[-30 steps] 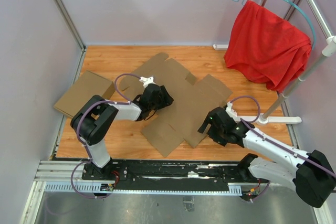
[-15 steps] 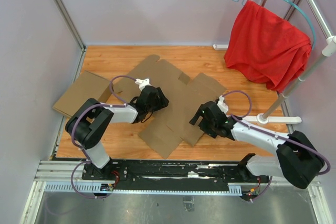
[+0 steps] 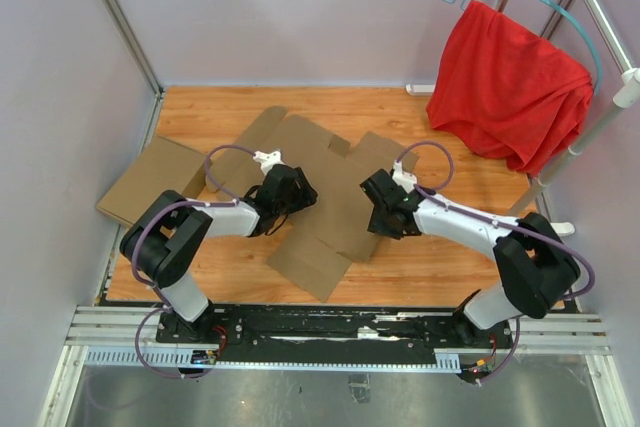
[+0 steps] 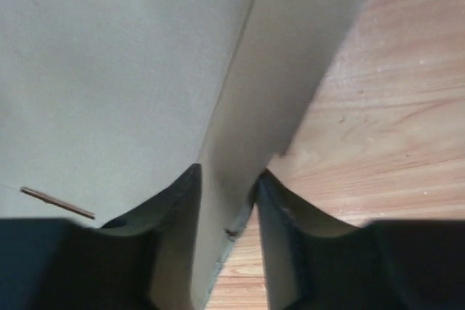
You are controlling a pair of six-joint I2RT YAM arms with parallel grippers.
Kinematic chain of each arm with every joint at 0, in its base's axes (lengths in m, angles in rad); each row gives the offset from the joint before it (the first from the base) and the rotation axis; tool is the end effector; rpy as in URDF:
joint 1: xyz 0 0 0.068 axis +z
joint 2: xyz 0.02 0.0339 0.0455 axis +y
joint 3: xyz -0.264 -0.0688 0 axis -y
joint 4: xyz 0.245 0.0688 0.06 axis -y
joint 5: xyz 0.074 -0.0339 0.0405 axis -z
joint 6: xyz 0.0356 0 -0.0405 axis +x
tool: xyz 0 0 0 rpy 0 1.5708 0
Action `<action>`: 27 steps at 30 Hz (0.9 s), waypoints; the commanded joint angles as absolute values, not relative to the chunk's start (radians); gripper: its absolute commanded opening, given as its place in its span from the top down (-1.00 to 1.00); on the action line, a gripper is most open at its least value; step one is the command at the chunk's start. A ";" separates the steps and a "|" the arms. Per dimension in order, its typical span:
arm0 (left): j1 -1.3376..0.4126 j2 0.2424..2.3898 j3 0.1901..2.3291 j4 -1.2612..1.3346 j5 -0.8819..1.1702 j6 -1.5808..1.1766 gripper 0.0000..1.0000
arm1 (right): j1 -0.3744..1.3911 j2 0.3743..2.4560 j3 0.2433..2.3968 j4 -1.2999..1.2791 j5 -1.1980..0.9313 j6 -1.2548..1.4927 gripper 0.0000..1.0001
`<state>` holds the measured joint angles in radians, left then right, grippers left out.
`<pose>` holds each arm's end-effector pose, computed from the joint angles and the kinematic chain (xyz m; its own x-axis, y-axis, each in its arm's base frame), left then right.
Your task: Fold the paper box
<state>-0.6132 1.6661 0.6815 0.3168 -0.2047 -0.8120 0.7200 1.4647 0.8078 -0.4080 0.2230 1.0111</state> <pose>0.2627 -0.1760 0.1380 -0.6626 -0.4025 -0.6316 -0.0696 0.8728 -0.4832 0.2122 0.1757 0.1788 -0.8258 0.3750 -0.4212 0.2587 0.9156 0.3079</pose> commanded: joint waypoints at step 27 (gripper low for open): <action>-0.675 1.236 0.730 -0.147 -0.124 -0.782 -0.33 | 0.722 1.362 1.342 -0.689 0.653 0.016 0.99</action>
